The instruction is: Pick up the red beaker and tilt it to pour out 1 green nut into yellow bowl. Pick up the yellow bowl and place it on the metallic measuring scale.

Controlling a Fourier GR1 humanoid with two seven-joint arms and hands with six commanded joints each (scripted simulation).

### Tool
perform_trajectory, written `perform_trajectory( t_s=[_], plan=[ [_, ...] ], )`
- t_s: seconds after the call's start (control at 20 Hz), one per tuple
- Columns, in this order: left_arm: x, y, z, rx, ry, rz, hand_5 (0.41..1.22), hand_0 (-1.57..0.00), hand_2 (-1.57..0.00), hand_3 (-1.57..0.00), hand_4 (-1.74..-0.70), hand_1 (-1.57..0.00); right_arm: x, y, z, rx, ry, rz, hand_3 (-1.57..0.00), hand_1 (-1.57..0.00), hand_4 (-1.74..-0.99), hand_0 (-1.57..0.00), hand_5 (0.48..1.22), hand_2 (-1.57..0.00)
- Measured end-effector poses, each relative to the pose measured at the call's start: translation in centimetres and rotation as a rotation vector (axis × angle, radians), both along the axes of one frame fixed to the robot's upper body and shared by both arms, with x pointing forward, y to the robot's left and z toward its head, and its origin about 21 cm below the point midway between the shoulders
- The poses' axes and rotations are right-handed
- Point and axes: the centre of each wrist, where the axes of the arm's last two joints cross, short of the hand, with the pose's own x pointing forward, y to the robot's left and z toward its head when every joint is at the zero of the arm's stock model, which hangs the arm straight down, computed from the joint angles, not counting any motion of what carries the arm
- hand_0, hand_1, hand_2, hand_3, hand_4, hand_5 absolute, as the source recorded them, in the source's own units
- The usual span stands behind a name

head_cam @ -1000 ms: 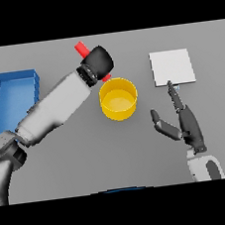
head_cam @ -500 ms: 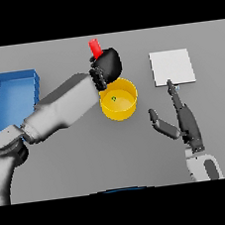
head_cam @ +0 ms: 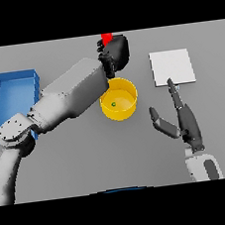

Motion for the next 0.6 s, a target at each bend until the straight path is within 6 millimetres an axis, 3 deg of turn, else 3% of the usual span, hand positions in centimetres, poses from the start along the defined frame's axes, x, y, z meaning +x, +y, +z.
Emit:
perform_trajectory(
  t_s=[0.15, 0.25, 0.3, 0.4, 0.5, 0.6],
  plan=[
    [1.6, 0.4, 4.1, -0.06, -0.044, 0.05, 1.221, -1.57, -1.57, -1.57, -1.73, -1.57, 0.1, 0.1, 0.1, -0.019, -0.012, 0.002, 0.0, 0.0, -1.023, 0.0, 0.682, 0.0],
    [2.9, 1.7, 7.1, -0.156, -0.064, 0.12, 1.221, -1.57, -1.57, -1.02, -1.73, -1.57, 0.0, -0.2, 0.2, -0.028, -0.023, 0.003, 0.0, 0.0, -1.028, 0.0, 0.68, 0.0],
    [3.2, 2.0, 8.2, -0.191, -0.067, 0.135, 1.221, -1.57, -1.57, -1.13, -1.73, -1.57, -0.1, -0.3, 0.3, -0.021, -0.022, 0.007, 0.0, 0.0, -1.018, 0.0, 0.68, 0.0],
    [4.5, 4.4, 10.1, -0.307, -0.037, 0.195, 1.221, -1.57, -1.57, -1.29, -1.73, -1.57, 0.1, 0.1, 0.3, -0.004, 0.002, 0.003, 0.0, 0.0, -1.001, 0.0, 0.683, 0.0],
    [5.4, 6.3, 12.9, -0.482, -0.037, 0.327, 1.221, -1.57, -1.57, -1.39, -1.73, -1.57, 0.2, 0.0, 0.4, -0.012, -0.028, 0.012, 0.0, 0.0, -0.996, 0.0, 0.675, 0.0],
    [6.3, 9.6, 14.3, -0.662, -0.013, 0.442, 1.221, -1.57, -1.57, -1.43, -1.74, -1.57, 0.2, 0.2, 0.2, -0.005, -0.028, 0.01, 0.0, 0.0, -0.999, 0.0, 0.665, 0.0]
  ],
)
